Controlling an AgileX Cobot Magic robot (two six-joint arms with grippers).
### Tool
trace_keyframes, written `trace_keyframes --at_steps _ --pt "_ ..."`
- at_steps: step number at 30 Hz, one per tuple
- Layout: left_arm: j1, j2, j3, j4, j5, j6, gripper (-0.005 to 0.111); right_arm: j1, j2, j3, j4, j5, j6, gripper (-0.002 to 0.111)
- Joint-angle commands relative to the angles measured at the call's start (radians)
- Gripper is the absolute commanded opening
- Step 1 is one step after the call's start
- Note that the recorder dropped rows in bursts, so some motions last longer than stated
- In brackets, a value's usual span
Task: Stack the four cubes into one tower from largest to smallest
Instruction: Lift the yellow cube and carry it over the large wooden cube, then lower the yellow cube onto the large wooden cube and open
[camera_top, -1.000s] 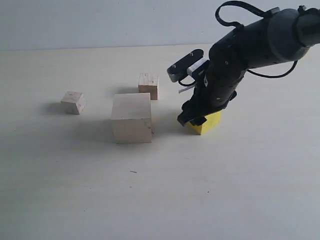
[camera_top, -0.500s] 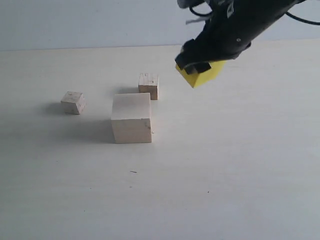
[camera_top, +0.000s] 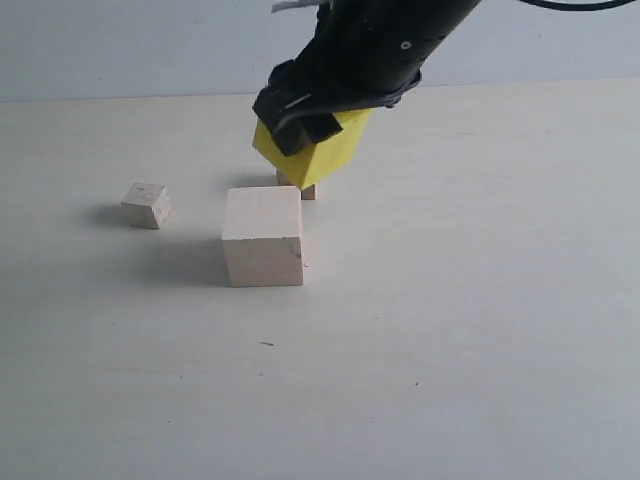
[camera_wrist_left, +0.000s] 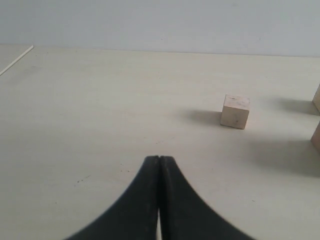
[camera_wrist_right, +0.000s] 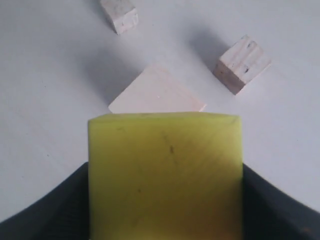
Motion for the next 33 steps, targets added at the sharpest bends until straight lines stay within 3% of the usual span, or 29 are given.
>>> trace_keyframes --at_steps 1,8,18,33 --pt "-0.001 -0.007 0.001 -0.008 -0.012 -0.004 0.0 0.009 0.061 -0.035 -0.044 0.051 0.043 0.0" --pt "-0.001 -0.007 0.001 -0.008 -0.012 -0.004 0.0 0.034 0.179 -0.203 -0.019 0.204 0.275 0.0" --pt "-0.001 -0.007 0.001 -0.008 -0.012 -0.004 0.0 0.12 0.318 -0.411 -0.178 0.264 0.627 0.0" --pt "-0.001 -0.007 0.001 -0.006 -0.012 -0.004 0.0 0.12 0.423 -0.436 -0.251 0.277 0.85 0.0"
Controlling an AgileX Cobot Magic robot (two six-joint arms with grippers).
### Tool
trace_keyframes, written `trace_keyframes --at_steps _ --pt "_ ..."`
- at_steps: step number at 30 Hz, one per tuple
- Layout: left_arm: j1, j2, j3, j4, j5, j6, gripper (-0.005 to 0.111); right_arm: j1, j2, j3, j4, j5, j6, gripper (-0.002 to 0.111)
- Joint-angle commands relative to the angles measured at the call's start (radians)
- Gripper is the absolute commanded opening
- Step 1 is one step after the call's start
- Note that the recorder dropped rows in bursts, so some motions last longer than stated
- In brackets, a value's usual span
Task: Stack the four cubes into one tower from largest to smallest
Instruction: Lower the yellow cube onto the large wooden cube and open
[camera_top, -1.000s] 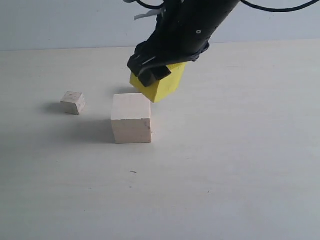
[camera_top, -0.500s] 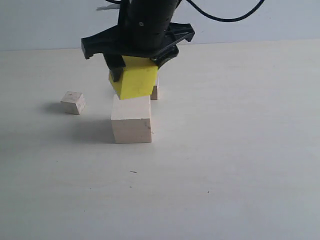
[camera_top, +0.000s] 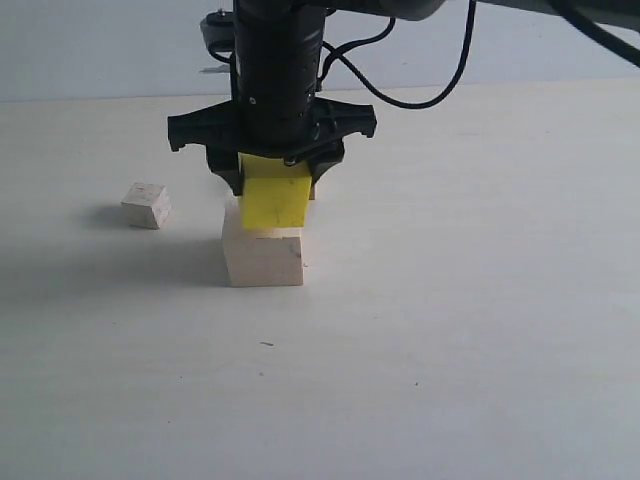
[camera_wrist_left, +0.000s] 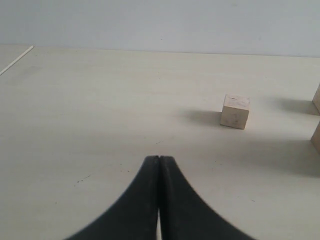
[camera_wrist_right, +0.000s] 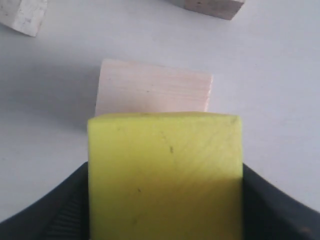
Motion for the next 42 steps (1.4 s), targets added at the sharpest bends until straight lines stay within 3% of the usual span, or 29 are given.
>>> trace_keyframes --at_steps 1,11,42 --pt "-0.001 -0.007 0.001 -0.006 -0.012 -0.004 0.0 0.001 -0.003 -0.014 -0.027 -0.028 0.045 0.0" --pt "-0.001 -0.007 0.001 -0.006 -0.012 -0.004 0.0 0.001 -0.001 -0.014 -0.025 -0.041 0.145 0.0" --pt "-0.001 -0.007 0.001 -0.006 -0.012 -0.004 0.0 0.018 0.05 -0.014 -0.074 -0.063 0.148 0.0"
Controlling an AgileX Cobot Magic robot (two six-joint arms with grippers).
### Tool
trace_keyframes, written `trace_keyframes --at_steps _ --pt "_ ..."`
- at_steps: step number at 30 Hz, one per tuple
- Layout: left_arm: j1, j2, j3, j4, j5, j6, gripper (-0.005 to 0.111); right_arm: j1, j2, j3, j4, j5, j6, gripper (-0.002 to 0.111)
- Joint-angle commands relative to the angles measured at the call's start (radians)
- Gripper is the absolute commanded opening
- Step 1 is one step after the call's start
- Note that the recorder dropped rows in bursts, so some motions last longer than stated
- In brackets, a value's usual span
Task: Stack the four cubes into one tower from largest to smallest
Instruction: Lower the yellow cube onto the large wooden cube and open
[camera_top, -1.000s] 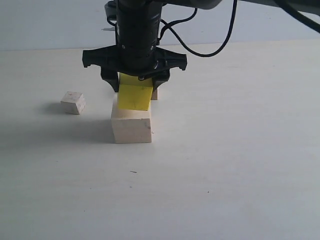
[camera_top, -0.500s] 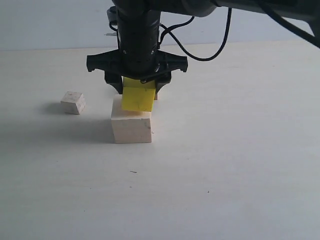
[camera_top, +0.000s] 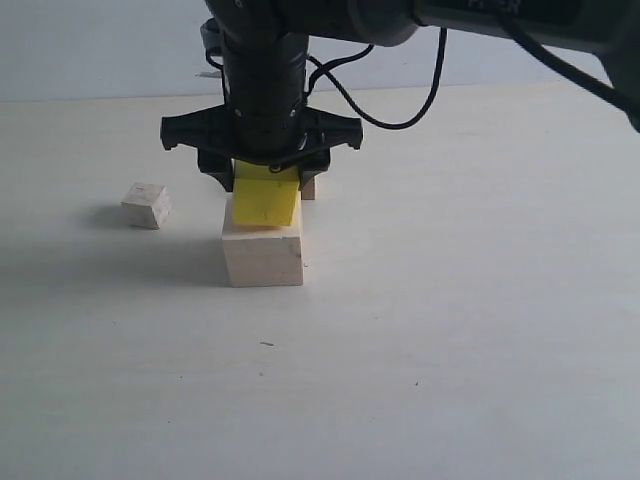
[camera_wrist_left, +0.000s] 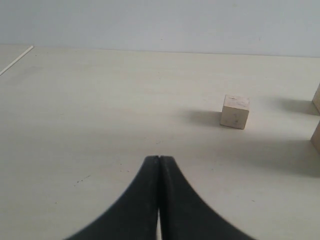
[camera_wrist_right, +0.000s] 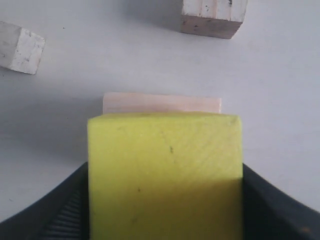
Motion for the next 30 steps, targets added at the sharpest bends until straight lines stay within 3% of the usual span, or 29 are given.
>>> trace_keyframes --at_steps 1,19,25,30 --pt "-0.001 -0.007 0.001 -0.006 -0.012 -0.004 0.0 0.002 0.012 -0.008 -0.001 0.016 0.006 0.0" --pt "-0.001 -0.007 0.001 -0.006 -0.012 -0.004 0.0 0.008 0.014 -0.008 -0.024 -0.002 0.031 0.002" --pt "-0.001 -0.007 0.001 -0.006 -0.012 -0.004 0.0 0.008 0.014 -0.008 -0.006 -0.004 0.031 0.023" --pt "-0.001 -0.007 0.001 -0.006 -0.012 -0.004 0.0 0.008 0.014 -0.008 0.013 -0.017 0.031 0.051"
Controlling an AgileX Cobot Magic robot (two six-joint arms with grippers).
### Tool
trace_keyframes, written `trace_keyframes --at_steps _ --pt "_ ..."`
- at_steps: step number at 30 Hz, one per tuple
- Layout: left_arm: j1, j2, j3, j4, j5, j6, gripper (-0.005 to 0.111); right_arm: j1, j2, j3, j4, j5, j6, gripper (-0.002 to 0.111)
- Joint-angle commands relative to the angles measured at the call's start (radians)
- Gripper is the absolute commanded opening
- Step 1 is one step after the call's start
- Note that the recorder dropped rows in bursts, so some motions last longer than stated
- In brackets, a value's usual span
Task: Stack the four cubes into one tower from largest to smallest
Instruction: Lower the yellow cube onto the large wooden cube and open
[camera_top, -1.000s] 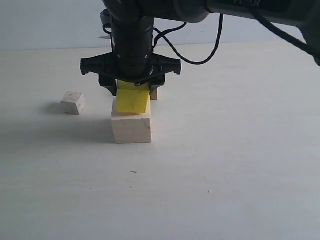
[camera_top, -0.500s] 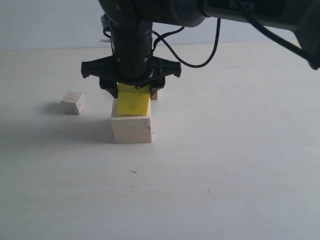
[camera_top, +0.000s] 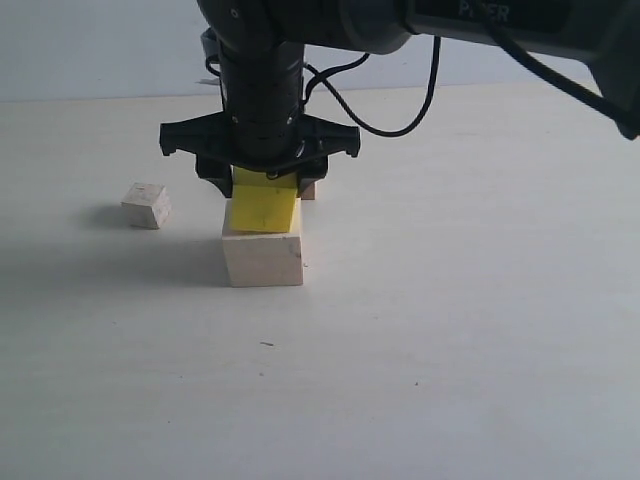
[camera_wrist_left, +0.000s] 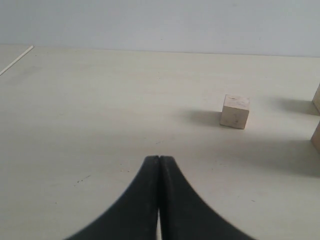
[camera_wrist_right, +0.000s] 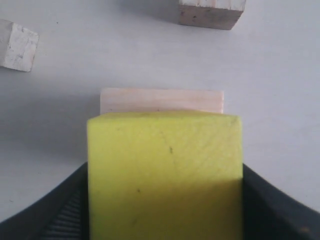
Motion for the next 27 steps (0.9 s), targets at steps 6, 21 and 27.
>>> trace_keyframes --at_steps 6,21,27 --pt "-0.001 -0.007 0.001 -0.006 -0.012 -0.004 0.0 0.002 0.002 -0.008 0.008 -0.018 0.005 0.064" --pt "-0.001 -0.007 0.001 -0.006 -0.012 -0.004 0.0 0.002 0.002 -0.008 -0.029 -0.016 0.023 0.072" --pt "-0.001 -0.007 0.001 -0.006 -0.012 -0.004 0.0 0.002 0.002 -0.008 -0.021 -0.018 0.023 0.072"
